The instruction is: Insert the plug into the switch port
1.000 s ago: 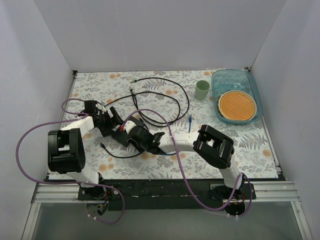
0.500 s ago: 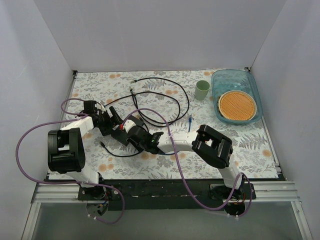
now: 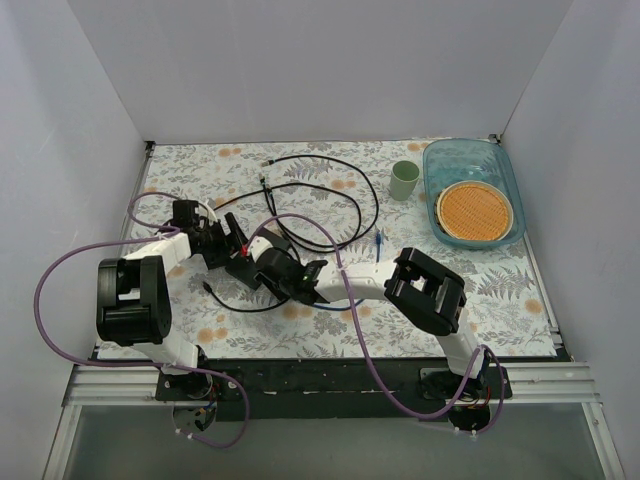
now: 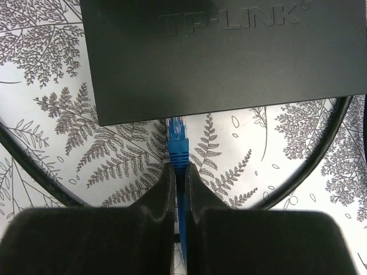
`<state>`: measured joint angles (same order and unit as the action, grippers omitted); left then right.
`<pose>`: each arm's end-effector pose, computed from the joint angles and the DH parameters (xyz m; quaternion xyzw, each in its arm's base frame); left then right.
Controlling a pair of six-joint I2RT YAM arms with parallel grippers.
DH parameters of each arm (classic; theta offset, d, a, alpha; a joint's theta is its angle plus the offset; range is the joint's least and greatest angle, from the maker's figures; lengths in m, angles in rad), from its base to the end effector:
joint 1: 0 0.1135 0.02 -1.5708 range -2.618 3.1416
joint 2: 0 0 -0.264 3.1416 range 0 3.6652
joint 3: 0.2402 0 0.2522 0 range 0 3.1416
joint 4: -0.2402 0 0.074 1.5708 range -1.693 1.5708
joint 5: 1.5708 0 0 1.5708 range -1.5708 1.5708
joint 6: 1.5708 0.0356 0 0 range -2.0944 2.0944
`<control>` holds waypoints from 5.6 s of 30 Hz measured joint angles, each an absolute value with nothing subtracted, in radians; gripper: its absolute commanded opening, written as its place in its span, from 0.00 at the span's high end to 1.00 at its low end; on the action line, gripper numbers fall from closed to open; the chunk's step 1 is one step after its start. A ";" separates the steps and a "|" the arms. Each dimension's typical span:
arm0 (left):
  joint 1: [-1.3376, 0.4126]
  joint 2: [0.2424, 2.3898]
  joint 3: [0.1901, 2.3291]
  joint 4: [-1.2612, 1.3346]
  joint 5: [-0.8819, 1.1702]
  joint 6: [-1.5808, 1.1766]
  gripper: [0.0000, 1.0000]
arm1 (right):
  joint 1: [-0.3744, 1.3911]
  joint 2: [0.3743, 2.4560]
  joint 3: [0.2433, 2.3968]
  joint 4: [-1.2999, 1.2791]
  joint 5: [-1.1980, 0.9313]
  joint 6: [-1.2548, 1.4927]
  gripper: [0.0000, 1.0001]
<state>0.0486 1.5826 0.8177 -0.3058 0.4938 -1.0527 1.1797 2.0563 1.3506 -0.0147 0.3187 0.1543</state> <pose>0.2924 -0.0027 0.1587 -0.4401 0.8323 -0.3230 0.0964 0.1817 0.4114 0.1627 -0.3841 0.8159 0.1384 0.4094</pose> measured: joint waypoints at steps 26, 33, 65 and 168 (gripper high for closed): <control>-0.052 1.627 0.842 -0.222 0.455 -0.968 0.30 | 1.122 2.058 1.364 -0.037 0.195 0.163 0.99; -0.053 1.610 0.802 -0.178 0.440 -0.991 0.31 | 1.119 2.056 1.361 -0.037 0.199 0.188 0.99; -0.151 1.483 0.789 -0.470 0.319 -1.156 0.02 | 1.076 1.952 1.161 0.132 -0.002 0.120 0.45; -0.079 1.292 0.961 -0.577 0.376 -1.183 0.02 | 0.884 2.092 1.525 -0.150 0.292 0.099 0.99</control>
